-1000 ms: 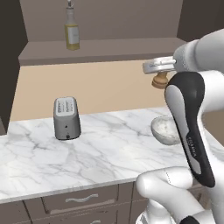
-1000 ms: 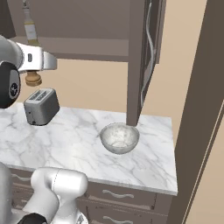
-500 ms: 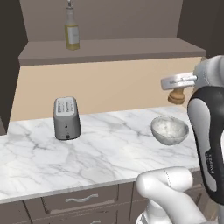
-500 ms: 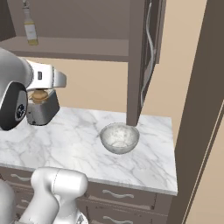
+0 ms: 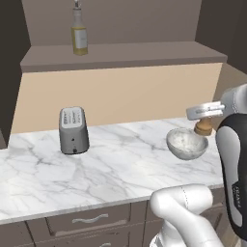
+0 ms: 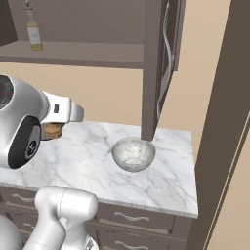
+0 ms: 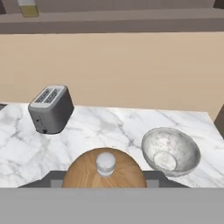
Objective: Retrieve the bottle and the shaker from the cabinet and place them next to the mixing bowl on the counter. Then add garlic from the fridge to the mixing bowl.
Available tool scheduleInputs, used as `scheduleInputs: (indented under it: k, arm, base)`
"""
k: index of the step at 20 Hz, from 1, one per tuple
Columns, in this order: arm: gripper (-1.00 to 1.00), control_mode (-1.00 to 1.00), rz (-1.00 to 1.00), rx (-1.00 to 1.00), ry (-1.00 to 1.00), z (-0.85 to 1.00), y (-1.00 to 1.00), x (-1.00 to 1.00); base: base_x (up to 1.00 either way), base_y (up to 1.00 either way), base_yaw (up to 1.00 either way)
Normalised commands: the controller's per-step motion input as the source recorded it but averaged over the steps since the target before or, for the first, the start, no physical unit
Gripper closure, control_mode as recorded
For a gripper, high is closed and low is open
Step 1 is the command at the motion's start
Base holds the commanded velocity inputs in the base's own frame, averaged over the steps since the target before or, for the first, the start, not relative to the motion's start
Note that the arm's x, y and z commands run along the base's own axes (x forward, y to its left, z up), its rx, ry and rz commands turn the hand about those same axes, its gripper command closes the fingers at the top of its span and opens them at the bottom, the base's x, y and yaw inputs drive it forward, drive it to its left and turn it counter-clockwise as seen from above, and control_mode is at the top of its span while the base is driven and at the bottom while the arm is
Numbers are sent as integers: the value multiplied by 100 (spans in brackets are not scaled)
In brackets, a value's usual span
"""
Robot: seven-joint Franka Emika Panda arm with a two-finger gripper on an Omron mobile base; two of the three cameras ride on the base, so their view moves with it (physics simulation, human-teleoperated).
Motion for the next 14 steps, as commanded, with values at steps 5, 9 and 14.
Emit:
scheduleInputs:
  k: [5, 9, 14]
  arm:
    - [100, -100, 0, 0, 2, -38, -7, 20]
    - [100, -100, 0, 0, 0, -21, 0, 29]
    - [100, -100, 0, 0, 1, -16, 0, 33]
  base:
    - [0, 0, 0]
    - [0, 0, 0]
    - [0, 0, 0]
